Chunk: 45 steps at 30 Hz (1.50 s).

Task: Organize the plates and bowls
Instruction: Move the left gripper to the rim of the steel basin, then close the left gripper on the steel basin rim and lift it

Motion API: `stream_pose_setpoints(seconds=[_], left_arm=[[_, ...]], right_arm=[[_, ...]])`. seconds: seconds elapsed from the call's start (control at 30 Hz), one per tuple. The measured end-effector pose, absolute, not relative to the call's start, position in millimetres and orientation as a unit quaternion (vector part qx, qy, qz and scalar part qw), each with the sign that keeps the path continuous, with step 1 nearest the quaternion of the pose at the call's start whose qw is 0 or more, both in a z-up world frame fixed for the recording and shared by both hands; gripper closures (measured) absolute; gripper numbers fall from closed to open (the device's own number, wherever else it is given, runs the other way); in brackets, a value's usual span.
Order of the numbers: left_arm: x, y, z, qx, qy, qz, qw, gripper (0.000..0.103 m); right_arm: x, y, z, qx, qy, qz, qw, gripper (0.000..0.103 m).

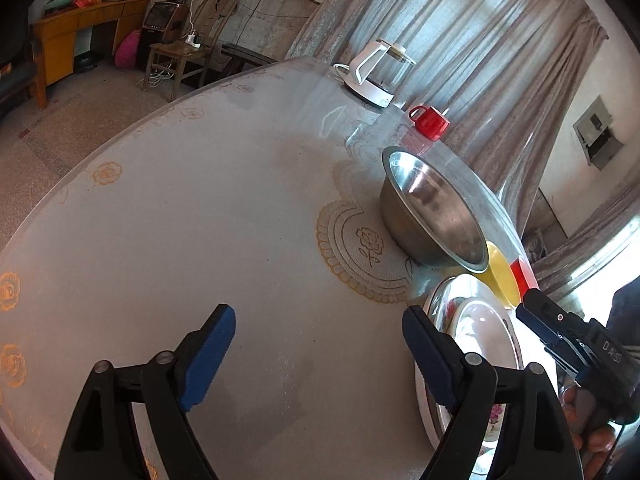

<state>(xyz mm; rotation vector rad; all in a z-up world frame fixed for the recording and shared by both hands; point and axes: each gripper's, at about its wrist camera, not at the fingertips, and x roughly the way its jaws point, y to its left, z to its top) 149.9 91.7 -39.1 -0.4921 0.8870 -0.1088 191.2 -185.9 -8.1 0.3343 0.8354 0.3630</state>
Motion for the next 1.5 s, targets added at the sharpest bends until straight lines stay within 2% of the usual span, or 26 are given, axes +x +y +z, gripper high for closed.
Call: stream_pose_setpoints(seconds=[0.13,0.57,0.67,1.03,1.17,1.27,1.3,1.33,1.37,1.43,1.5], left_arm=[[163.1,93.7,-37.6,-0.246,0.427,-0.058,0.868,0.002],[195.3,96.7,-36.3,-0.247,0.452,-0.049,0.856,0.003],[201.7,93.7,-33.4,-0.239,0.447,-0.059,0.860,0.016],[248.6,85.4,-13.7,-0.256,0.427,-0.086,0.863,0.027],[271.5,76.3,-14.5,-0.257,0.444,-0.091,0.854,0.042],[282.6,67.6,-13.8,-0.248,0.440,-0.094,0.858,0.045],[286.5,64.8,-13.9,-0.246,0.435,-0.093,0.861,0.045],[291.0,61.9,-14.9,-0.242,0.433,-0.093,0.863,0.049],[296.3,58.6,-16.9,-0.239,0.436,-0.094,0.863,0.055],[305.5,52.4,-22.1,-0.238,0.446,-0.104,0.857,0.057],[310.9,47.7,-27.7,-0.227,0.452,-0.100,0.857,0.070]], right_arm=[[207.4,-186.1,-8.4,0.168,0.407,0.164,0.883,0.057],[244.7,-187.4,-12.8,0.171,0.414,0.140,0.883,0.057],[251.4,-190.6,-15.2,0.178,0.415,0.135,0.882,0.057],[273.2,-189.2,-23.6,0.184,0.429,0.127,0.875,0.057],[280.4,-189.1,-28.2,0.182,0.436,0.123,0.873,0.056],[284.6,-188.9,-32.8,0.181,0.442,0.122,0.870,0.057],[286.6,-188.6,-33.7,0.179,0.443,0.121,0.870,0.059],[288.4,-188.0,-34.3,0.176,0.444,0.119,0.870,0.065],[290.3,-186.9,-35.1,0.170,0.447,0.115,0.871,0.067],[294.7,-186.9,-38.0,0.162,0.451,0.108,0.871,0.076],[299.3,-187.4,-42.8,0.163,0.458,0.109,0.867,0.080]])
